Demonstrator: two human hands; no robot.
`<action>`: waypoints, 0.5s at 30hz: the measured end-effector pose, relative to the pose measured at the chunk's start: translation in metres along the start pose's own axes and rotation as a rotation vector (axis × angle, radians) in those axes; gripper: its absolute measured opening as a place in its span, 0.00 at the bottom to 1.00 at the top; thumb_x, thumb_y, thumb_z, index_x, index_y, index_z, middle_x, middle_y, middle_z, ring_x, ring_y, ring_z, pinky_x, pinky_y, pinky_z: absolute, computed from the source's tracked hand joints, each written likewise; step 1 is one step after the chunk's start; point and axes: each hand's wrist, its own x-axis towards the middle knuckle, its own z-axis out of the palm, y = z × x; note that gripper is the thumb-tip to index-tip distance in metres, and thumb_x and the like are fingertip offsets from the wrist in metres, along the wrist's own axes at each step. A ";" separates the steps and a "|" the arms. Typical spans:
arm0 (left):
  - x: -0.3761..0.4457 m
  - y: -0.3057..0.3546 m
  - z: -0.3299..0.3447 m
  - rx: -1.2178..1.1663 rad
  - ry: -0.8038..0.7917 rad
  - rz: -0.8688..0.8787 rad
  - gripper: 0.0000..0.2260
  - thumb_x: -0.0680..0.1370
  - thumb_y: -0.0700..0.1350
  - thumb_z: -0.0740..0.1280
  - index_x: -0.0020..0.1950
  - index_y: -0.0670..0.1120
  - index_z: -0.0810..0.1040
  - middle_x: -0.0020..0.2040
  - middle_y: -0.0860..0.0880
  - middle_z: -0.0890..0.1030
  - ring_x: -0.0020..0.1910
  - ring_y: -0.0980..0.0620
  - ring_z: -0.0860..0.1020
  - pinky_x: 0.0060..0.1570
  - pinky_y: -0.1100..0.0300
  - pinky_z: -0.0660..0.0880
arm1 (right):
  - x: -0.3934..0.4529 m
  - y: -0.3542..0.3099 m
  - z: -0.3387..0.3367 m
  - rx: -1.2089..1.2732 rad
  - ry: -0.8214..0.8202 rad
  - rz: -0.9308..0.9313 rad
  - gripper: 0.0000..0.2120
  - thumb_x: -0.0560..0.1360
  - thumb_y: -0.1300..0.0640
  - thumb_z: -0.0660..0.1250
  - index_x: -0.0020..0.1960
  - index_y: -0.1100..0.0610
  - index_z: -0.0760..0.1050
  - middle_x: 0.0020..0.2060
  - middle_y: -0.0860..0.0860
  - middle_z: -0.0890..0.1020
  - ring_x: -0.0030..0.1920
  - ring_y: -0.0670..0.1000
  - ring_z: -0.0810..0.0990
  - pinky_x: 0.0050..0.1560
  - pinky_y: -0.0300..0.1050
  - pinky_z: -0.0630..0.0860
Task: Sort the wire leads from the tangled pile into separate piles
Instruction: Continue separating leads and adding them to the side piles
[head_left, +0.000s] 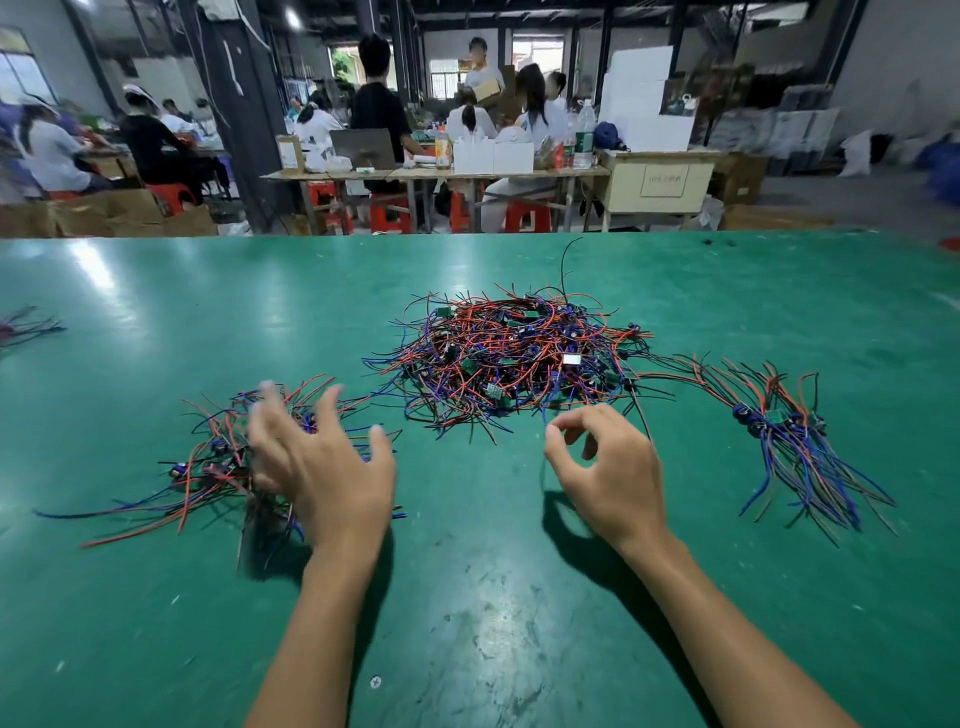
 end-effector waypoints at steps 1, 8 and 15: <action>-0.004 0.005 0.002 -0.064 -0.030 0.134 0.23 0.72 0.45 0.75 0.66 0.49 0.79 0.76 0.40 0.65 0.74 0.40 0.60 0.66 0.40 0.62 | -0.001 -0.005 -0.001 0.040 0.029 -0.048 0.03 0.75 0.52 0.71 0.43 0.48 0.80 0.40 0.42 0.81 0.37 0.43 0.75 0.40 0.45 0.75; -0.047 0.040 0.024 -0.555 -0.586 0.386 0.29 0.77 0.43 0.72 0.76 0.51 0.68 0.65 0.51 0.78 0.64 0.55 0.76 0.67 0.53 0.71 | -0.013 -0.032 -0.003 0.172 0.072 -0.418 0.03 0.77 0.58 0.69 0.45 0.55 0.80 0.38 0.45 0.78 0.32 0.43 0.70 0.34 0.42 0.74; -0.052 0.038 0.021 -0.789 -0.620 0.190 0.24 0.71 0.53 0.62 0.65 0.45 0.78 0.43 0.53 0.80 0.38 0.62 0.76 0.42 0.64 0.75 | -0.028 -0.049 0.002 0.246 -0.005 -0.542 0.05 0.77 0.58 0.69 0.45 0.58 0.81 0.34 0.47 0.78 0.31 0.41 0.67 0.34 0.34 0.69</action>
